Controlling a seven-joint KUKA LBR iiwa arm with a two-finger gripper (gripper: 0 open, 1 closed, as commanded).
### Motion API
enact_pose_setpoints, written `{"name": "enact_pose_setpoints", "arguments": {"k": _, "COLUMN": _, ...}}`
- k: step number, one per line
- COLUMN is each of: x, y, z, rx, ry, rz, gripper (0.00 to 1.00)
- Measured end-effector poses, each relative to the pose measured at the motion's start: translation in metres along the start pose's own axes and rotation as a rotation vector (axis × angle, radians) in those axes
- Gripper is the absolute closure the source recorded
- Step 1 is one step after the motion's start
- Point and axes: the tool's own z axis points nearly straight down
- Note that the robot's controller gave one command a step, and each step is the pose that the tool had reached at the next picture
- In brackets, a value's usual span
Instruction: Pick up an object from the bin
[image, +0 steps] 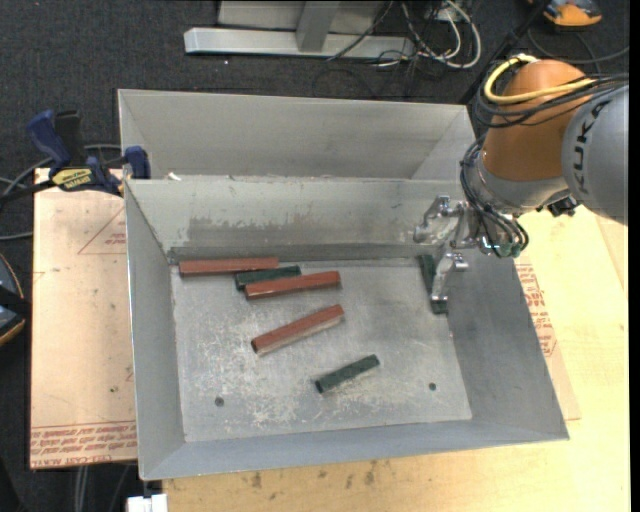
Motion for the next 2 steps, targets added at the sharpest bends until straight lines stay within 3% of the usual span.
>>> {"name": "enact_pose_setpoints", "arguments": {"k": 1, "x": -0.002, "y": 0.0, "z": -0.005, "rx": 0.001, "ry": -0.008, "rz": -0.002, "gripper": 0.0}}
{"name": "enact_pose_setpoints", "arguments": {"k": 2, "x": 0.008, "y": 0.023, "z": 0.05, "rx": 0.002, "ry": -0.013, "rz": -0.031, "gripper": 0.0}}
